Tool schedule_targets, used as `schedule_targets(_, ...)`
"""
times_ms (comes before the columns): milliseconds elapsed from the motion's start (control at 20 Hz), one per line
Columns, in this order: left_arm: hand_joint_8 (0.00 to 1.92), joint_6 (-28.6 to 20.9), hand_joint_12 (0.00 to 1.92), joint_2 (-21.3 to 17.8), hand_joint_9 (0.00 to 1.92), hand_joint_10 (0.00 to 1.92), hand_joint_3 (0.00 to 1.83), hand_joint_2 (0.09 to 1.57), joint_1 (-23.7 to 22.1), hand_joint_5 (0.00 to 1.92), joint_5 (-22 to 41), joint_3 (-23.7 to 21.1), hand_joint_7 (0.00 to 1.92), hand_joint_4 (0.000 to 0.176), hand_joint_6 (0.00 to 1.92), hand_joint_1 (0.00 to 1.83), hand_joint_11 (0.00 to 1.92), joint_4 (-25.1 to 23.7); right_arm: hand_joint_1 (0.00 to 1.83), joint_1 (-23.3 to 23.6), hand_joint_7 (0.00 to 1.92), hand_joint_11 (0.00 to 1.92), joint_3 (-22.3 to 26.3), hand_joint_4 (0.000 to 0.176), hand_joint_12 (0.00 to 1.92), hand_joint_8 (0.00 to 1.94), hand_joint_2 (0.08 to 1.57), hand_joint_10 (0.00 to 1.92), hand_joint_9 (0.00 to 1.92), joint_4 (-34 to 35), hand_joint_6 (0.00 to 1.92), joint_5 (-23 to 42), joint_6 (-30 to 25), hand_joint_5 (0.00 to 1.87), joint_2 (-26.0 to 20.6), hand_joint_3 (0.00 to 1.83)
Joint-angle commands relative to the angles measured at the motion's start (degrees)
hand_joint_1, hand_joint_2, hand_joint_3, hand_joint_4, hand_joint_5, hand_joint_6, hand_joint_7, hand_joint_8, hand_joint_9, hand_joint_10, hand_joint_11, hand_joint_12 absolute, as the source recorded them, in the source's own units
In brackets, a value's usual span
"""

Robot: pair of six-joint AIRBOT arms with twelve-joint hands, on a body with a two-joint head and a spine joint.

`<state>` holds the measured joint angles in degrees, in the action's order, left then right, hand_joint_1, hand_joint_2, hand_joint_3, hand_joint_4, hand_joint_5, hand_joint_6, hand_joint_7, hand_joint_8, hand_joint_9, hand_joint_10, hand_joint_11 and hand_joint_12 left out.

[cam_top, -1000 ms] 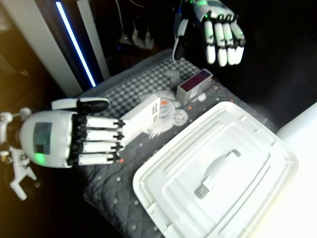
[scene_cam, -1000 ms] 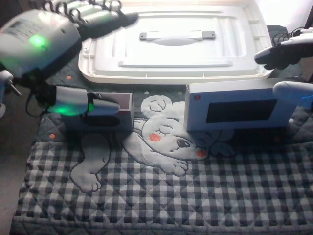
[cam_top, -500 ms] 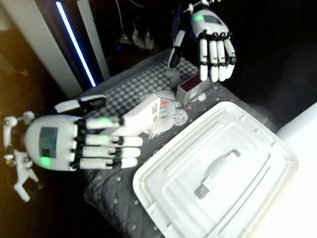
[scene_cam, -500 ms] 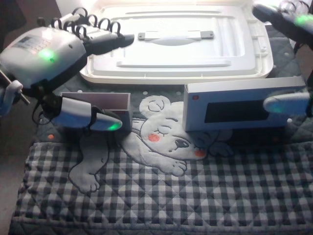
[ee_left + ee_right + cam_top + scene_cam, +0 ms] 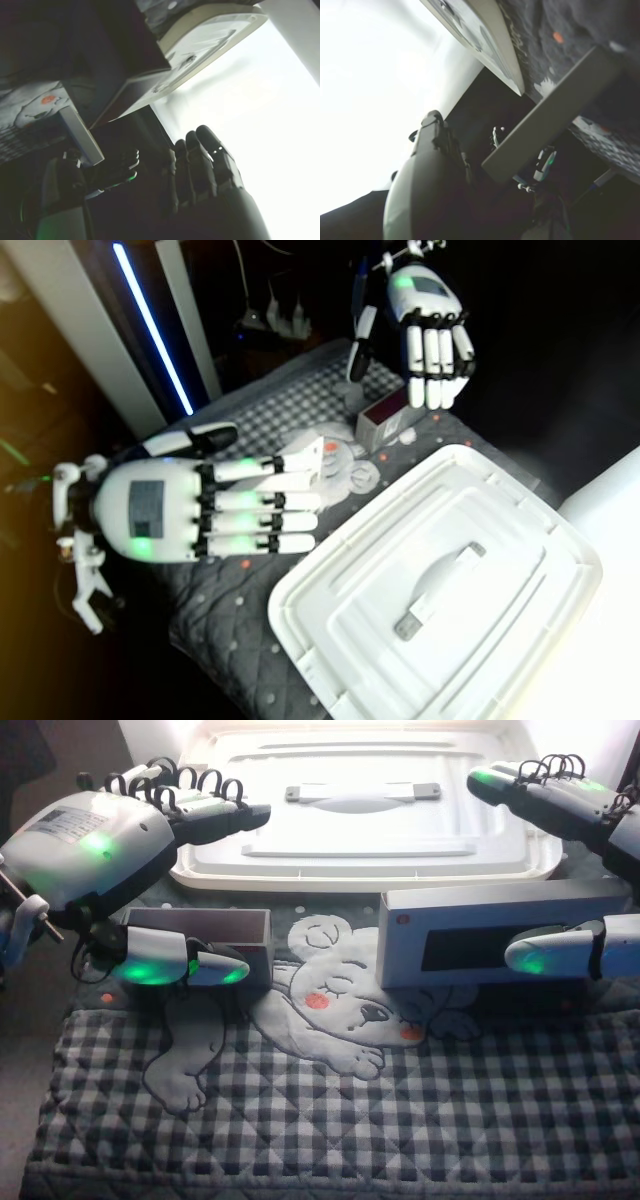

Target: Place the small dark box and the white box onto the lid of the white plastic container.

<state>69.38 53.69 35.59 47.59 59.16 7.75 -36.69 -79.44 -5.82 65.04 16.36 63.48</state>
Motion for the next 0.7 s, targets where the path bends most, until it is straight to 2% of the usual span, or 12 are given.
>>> schedule_targets(0,0.02,-0.4,1.43,0.06,0.35,0.02,0.01,0.9,-0.09,0.37,7.32,0.27,0.38,0.0,0.02,0.75,0.0,0.04,0.41,0.3,0.0,0.0,-0.32,0.174,0.0,0.0,0.89,0.0,0.0,1.57,0.0,6.43,-0.44,0.0,-0.33,0.0)
schedule_targets(50,0.02,-0.47,1.45,0.18,0.39,0.03,0.0,0.89,0.02,0.38,7.45,0.29,0.4,0.0,0.02,0.74,0.0,0.04,0.49,0.3,0.0,0.01,-0.36,0.176,0.0,0.0,0.85,0.0,0.0,1.53,0.0,6.34,-0.44,0.0,-0.28,0.0)
schedule_targets(100,0.02,-0.48,1.45,0.28,0.42,0.04,0.0,0.89,0.11,0.38,7.46,0.31,0.41,0.0,0.02,0.73,0.0,0.04,0.5,0.3,0.0,0.03,-0.36,0.176,0.01,0.0,0.83,0.0,0.0,1.49,0.0,6.25,-0.45,0.0,-0.25,0.0)
schedule_targets(150,0.02,-0.48,1.49,0.37,0.47,0.05,0.0,0.88,0.19,0.39,7.46,0.33,0.45,0.0,0.01,0.7,0.01,0.04,0.41,0.3,0.0,0.06,-0.36,0.164,0.03,0.0,0.85,0.0,0.0,1.45,0.0,6.21,-0.45,0.0,-0.19,0.0)
schedule_targets(250,0.0,-0.74,1.51,0.6,0.47,0.04,0.0,0.86,0.55,0.44,7.36,0.44,0.44,0.0,0.03,0.63,0.03,0.04,0.39,0.3,0.01,0.05,-0.47,0.138,0.03,0.0,0.86,0.0,0.0,1.45,0.0,6.16,-0.45,0.0,0.1,0.0)
schedule_targets(300,0.0,-0.82,1.53,0.68,0.48,0.04,0.0,0.85,0.66,0.47,7.33,0.47,0.45,0.0,0.03,0.64,0.03,0.04,0.37,0.3,0.0,0.03,-0.53,0.134,0.02,0.0,0.87,0.0,0.0,1.45,0.0,6.14,-0.45,0.0,0.21,0.0)
schedule_targets(350,0.01,-0.93,1.62,0.85,0.49,0.05,0.0,0.85,0.86,0.45,7.24,0.59,0.48,0.0,0.02,0.64,0.0,0.04,0.46,0.3,0.0,0.0,-0.63,0.147,0.01,0.0,0.88,0.0,0.0,1.46,0.0,6.1,-0.45,0.0,0.35,0.01)
schedule_targets(400,0.02,-1.05,1.69,0.95,0.51,0.05,0.0,0.86,0.93,0.45,7.18,0.68,0.51,0.0,0.02,0.63,0.0,0.04,0.48,0.3,0.01,0.02,-0.66,0.143,0.02,0.0,0.88,0.0,0.0,1.46,0.0,6.09,-0.45,0.0,0.42,0.0)
schedule_targets(550,0.02,-2.07,1.69,1.68,0.54,0.07,0.0,0.86,1.29,0.47,6.95,1.39,0.56,0.0,0.02,0.6,0.03,0.04,0.4,0.3,0.05,0.01,-0.69,0.077,0.02,0.01,0.89,0.0,0.01,1.48,0.01,6.02,-0.52,0.05,0.75,0.0)
schedule_targets(600,0.02,-2.65,1.65,1.97,0.57,0.07,0.0,0.85,1.42,0.49,6.72,1.72,0.58,0.0,0.02,0.62,0.07,0.04,0.43,0.3,0.03,0.0,-0.71,0.094,0.0,0.0,0.88,0.0,0.0,1.48,0.01,5.97,-0.58,0.05,0.89,0.0)
schedule_targets(650,0.01,-3.09,1.6,2.24,0.56,0.07,0.0,0.83,1.56,0.5,6.4,2.04,0.58,0.0,0.02,0.59,0.08,0.04,0.42,0.3,0.05,0.0,-0.8,0.093,0.0,0.01,0.91,0.0,0.01,1.51,0.02,5.97,-0.87,0.07,0.96,0.01)
